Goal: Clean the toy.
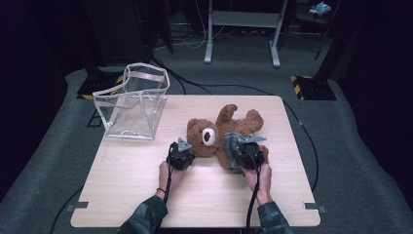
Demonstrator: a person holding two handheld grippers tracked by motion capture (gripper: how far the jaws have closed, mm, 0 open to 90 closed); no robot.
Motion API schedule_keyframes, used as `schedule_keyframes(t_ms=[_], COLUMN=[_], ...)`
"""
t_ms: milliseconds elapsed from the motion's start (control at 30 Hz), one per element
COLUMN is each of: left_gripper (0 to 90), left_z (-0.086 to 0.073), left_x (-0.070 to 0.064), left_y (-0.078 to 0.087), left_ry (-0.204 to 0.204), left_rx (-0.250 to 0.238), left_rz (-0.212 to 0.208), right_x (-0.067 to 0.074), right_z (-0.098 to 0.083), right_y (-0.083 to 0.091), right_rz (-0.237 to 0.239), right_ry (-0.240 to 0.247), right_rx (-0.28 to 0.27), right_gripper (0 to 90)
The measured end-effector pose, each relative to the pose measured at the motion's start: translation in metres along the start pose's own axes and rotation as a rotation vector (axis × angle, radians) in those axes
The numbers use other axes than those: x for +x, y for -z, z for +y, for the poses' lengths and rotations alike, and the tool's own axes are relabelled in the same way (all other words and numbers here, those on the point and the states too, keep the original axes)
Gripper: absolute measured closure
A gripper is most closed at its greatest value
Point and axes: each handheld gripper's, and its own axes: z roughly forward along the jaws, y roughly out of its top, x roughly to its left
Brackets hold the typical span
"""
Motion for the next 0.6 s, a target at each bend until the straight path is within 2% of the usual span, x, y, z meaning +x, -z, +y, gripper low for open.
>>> schedule_keyframes(t_ms=[100, 267, 367, 433, 467, 500, 600], left_gripper=[80.1, 80.1, 80.1, 80.1, 80.1, 80.1, 80.1], left_z=[0.0, 0.0, 0.0, 0.0, 0.0, 0.0, 0.0], left_x=[0.0, 0.001, 0.001, 0.001, 0.001, 0.001, 0.001], left_y=[0.0, 0.0, 0.0, 0.0, 0.0, 0.0, 0.0], left_ry=[-0.001, -0.004, -0.003, 0.01, 0.012, 0.011, 0.011], left_rx=[0.002, 0.005, 0.001, 0.004, 0.002, 0.0, 0.004], left_rz=[-0.001, -0.001, -0.002, -0.004, -0.001, 0.0, -0.002], right_x=[-0.007, -0.031, -0.046, -0.053, -0.058, -0.062, -0.07], right_z=[0.005, 0.019, 0.021, 0.018, 0.015, 0.012, 0.007], right_y=[0.007, 0.021, 0.016, 0.004, -0.002, -0.006, -0.011], right_rz=[-0.03, -0.143, -0.188, -0.211, -0.219, -0.227, -0.234], right_ry=[-0.02, -0.03, -0.058, -0.076, -0.074, -0.092, -0.113], right_rx=[-0.029, -0.08, -0.049, 0.005, 0.022, 0.035, 0.048], right_gripper=[77.2, 77.3, 77.3, 77.3, 77.3, 77.3, 77.4])
